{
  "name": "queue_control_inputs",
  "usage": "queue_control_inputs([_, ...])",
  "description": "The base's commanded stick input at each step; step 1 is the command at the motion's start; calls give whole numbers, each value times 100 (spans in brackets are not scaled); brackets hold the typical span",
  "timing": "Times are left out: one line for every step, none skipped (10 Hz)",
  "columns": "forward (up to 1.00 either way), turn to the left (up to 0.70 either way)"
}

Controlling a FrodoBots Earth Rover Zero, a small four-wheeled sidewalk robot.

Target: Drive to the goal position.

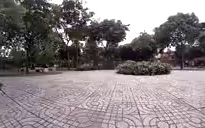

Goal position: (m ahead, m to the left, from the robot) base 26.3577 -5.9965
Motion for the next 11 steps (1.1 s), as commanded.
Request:
queue_control_inputs([100,-27])
queue_control_inputs([100,-27])
queue_control_inputs([100,-27])
queue_control_inputs([100,-27])
queue_control_inputs([100,-27])
queue_control_inputs([100,-27])
queue_control_inputs([100,-27])
queue_control_inputs([100,-27])
queue_control_inputs([100,-27])
queue_control_inputs([100,-27])
queue_control_inputs([64,-33])
